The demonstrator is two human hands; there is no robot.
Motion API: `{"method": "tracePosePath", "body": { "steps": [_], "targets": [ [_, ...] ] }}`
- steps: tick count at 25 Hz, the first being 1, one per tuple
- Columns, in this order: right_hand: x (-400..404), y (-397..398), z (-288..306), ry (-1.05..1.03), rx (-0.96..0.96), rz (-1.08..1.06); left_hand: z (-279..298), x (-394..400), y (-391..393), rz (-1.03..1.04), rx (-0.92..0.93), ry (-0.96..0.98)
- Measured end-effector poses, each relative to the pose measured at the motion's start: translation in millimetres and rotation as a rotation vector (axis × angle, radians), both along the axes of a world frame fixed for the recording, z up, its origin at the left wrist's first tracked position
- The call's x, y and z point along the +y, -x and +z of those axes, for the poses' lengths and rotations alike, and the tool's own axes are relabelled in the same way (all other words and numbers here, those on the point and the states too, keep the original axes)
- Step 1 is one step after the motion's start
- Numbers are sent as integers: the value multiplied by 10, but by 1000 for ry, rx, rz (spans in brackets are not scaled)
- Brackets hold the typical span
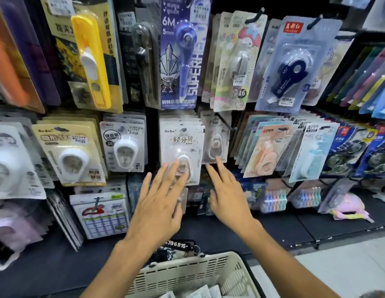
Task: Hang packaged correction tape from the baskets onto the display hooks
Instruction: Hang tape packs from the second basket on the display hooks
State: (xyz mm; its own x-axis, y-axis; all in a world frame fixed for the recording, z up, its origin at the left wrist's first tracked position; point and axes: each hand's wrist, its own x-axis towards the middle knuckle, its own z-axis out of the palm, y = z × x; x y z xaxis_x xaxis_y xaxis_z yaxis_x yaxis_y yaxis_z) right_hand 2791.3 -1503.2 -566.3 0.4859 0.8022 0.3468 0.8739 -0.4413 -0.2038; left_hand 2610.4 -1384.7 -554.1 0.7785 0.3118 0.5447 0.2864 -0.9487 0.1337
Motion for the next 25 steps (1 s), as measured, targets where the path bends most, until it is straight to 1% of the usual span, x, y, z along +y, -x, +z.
{"method": "tracePosePath", "body": {
  "steps": [1,2,3,5,7,8,9,10,11,12,13,15,17,18,19,21,22,25],
  "targets": [
    [-176,181,-264,-25,97,11,-126,-43,64,3,22,18],
    [-357,366,-560,-5,206,28,-293,-77,138,-4,117,62],
    [-535,541,-868,77,307,44,-487,-99,217,-21,283,137],
    [-846,843,-1418,410,531,55,-958,-137,428,-46,700,350],
    [-1082,1036,-1916,827,744,103,-1502,-174,745,-29,1057,598],
    [-1157,1117,-2138,960,817,111,-1770,-194,923,9,1171,703],
    [-1215,1178,-2350,1026,875,73,-2008,-229,1104,69,1257,768],
    [-1243,1220,-2528,1022,933,6,-2211,-268,1247,126,1317,794],
    [-1245,1257,-2682,975,996,-68,-2378,-298,1343,161,1345,802],
    [-1219,1291,-2809,910,1036,-139,-2506,-320,1385,179,1329,817],
    [-1184,1322,-2902,843,1026,-196,-2585,-340,1381,192,1284,841],
    [-1103,1384,-3044,730,883,-252,-2701,-387,1320,215,1203,830],
    [-1063,1424,-3127,650,698,-276,-2813,-476,1234,197,1189,750],
    [-1056,1396,-3160,614,639,-323,-2869,-536,1194,180,1190,719],
    [-1059,1335,-3189,563,626,-403,-2923,-604,1156,160,1187,698],
    [-1065,1179,-3224,400,734,-565,-3008,-741,1073,125,1161,690],
    [-1041,1130,-3240,344,799,-598,-3036,-787,1033,122,1138,702],
    [-901,983,-3268,319,962,-713,-3113,-841,905,121,1068,753]
  ]
}}
